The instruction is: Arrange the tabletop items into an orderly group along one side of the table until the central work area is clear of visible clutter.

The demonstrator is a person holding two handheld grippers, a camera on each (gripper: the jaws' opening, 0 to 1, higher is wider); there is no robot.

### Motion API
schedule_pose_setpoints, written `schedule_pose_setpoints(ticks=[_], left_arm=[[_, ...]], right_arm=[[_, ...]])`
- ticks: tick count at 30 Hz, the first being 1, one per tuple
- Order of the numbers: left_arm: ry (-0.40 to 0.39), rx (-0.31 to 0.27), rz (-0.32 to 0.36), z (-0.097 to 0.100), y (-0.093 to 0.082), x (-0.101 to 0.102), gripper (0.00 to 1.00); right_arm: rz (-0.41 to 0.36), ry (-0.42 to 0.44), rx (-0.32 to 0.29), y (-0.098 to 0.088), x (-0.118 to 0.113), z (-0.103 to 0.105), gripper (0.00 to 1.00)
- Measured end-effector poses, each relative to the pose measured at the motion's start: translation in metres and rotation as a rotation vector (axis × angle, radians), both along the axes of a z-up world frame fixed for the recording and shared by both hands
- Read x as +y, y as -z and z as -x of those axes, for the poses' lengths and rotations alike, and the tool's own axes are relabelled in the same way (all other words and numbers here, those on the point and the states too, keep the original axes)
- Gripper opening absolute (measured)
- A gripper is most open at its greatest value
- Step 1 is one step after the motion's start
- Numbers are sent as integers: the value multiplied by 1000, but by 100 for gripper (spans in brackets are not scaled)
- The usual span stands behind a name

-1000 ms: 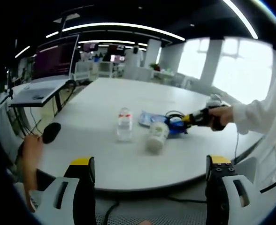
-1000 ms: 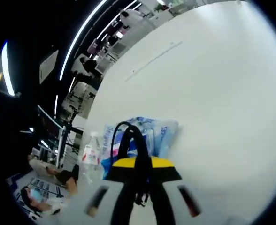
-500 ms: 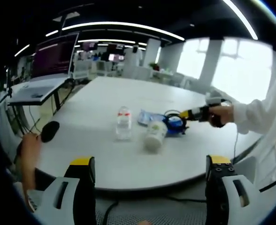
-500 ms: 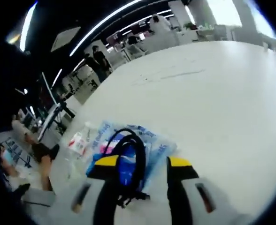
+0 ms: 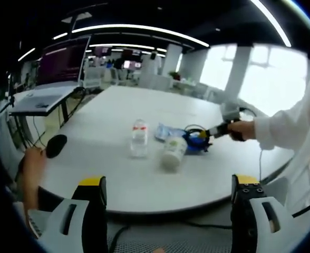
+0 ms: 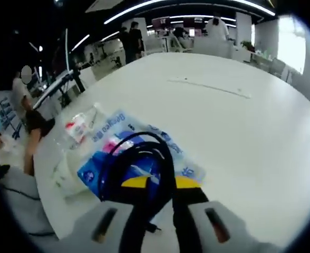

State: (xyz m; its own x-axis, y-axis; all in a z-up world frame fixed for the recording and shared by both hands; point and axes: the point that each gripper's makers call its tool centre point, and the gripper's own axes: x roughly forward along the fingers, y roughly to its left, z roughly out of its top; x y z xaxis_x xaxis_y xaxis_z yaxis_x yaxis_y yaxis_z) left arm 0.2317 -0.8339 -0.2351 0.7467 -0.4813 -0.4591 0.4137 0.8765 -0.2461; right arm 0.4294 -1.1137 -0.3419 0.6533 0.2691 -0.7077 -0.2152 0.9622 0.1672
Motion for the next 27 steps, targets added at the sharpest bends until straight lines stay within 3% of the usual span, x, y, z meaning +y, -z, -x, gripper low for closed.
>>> schedule_pose_setpoints(ticks=[5,7,11,14,18,27], left_arm=[[0,2,0,0,1,0,95],[-2,2,0,0,1,0,95],[5,4,-3,0,2,-1,95],[9,5,-4,0,2,-2,95],[10,6,-4,0,2,-2,95],[22,10,-8,1,3,-3,95]], right_arm=[[-41,47,-44,-12,-4,-4,4],[-37,38,-52,-20,-1,5,4],[-98,51,-64,-26,-2,5,4],[-188,99,-55,-26,-7,-3,3],[-220,121,-63,-29,-13,-1,3],[-375,215,-102,-44,-23,-2,3]])
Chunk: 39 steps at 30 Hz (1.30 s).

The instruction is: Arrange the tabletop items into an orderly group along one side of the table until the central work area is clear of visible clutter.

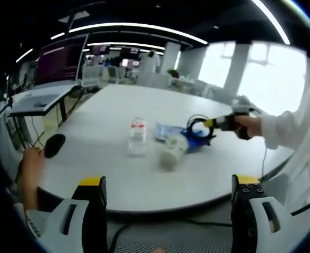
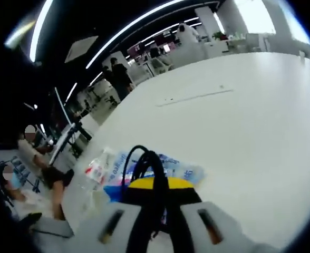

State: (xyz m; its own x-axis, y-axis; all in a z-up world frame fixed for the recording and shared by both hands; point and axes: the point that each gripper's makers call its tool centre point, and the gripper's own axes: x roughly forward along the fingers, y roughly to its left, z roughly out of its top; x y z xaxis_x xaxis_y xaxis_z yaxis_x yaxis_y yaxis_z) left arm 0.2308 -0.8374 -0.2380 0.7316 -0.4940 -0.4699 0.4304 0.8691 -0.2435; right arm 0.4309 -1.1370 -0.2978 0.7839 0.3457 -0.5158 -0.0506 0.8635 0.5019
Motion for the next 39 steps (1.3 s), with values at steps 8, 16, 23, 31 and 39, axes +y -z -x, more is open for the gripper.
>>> schedule_pose_setpoints(ticks=[8,16,23,31,39], left_arm=[[2,1,-2,1,0,-1,95],[-1,0,-1,1,0,-1,96],[-2,-6,2,-1,-1,-1,96],[-19,-12,16,-5,-4,1,96],[-10,-3,2,-4,-2,-2,96]], right_arm=[[-107,59,-23,-12,-10,3,3],[-258,157,-32,-23,-23,9,2],[-351,228,-37,-27,-42,18,2],[-432,295,-30,-25,-68,31,2],[-450,362,-5,-13,-94,44,2]])
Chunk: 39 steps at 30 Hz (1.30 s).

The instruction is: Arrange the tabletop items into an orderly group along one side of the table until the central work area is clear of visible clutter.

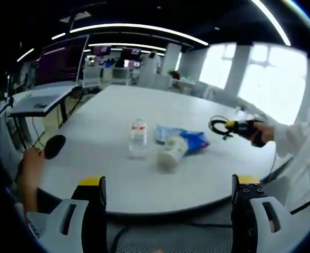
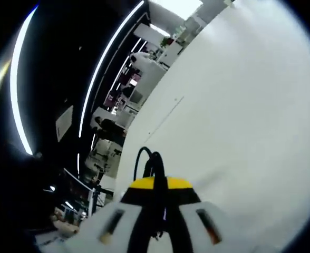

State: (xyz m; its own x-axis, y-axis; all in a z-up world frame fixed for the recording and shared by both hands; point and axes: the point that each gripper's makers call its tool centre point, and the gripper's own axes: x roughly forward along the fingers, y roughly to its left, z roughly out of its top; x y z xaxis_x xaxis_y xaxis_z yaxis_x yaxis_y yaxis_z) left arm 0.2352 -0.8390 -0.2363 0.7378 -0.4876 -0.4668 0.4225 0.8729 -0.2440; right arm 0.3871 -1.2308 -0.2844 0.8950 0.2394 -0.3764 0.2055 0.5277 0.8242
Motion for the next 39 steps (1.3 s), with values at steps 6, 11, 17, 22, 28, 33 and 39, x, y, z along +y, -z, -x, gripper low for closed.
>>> schedule_pose_setpoints(ticks=[6,11,17,22,28,33,39], left_arm=[[6,9,-5,1,1,-2,96],[3,11,2,1,1,-3,96],[8,21,-7,3,4,-4,96],[8,29,-13,4,6,-3,96],[20,37,-15,3,7,-3,96],[11,41,-15,5,8,-2,96],[21,49,-20,6,9,-3,96]], right_arm=[[-15,40,24,11,-14,4,2],[15,25,65,25,-17,8,2],[12,33,121,46,-26,4,2],[9,42,128,48,-30,-5,2],[60,23,155,53,-32,-14,2],[116,1,164,56,-35,-22,2],[182,-6,203,67,-42,-25,2]])
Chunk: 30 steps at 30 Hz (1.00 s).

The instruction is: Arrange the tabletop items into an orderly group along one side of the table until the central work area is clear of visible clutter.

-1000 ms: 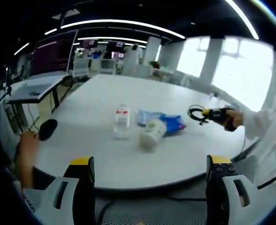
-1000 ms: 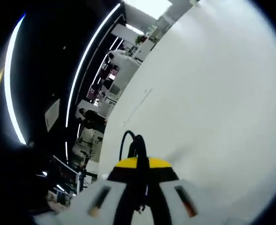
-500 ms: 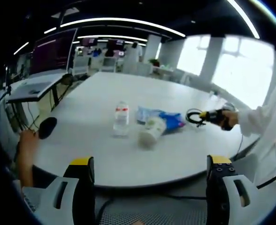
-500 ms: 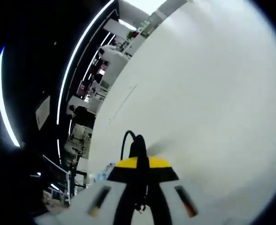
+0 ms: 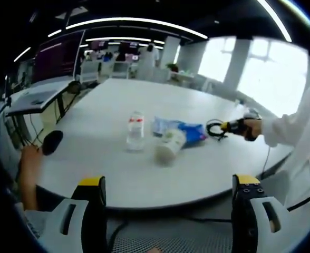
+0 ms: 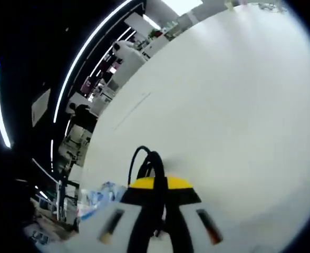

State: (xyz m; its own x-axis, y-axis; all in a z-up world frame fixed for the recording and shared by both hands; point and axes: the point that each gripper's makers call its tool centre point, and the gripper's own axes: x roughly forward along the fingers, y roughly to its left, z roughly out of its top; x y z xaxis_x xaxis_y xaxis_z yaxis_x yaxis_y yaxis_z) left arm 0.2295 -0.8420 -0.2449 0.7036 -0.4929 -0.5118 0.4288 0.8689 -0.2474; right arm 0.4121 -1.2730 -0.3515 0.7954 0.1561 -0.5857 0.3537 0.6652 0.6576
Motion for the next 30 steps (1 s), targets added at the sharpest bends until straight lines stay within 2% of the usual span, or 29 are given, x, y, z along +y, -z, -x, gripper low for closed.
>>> schedule_pose_setpoints(ticks=[12,16,20,25,30], left_arm=[[-12,0,3,-1,1,2,96],[-14,-1,4,0,1,2,96],[-14,-4,4,0,1,2,96],[-9,0,-19,1,4,4,95],[-11,-10,-13,1,2,3,96]], right_arm=[[83,11,49,16,-5,7,3],[148,-27,50,16,-4,4,3],[251,-91,62,15,-3,4,4],[275,-102,86,17,-4,0,4],[351,-145,97,19,-5,-1,5]])
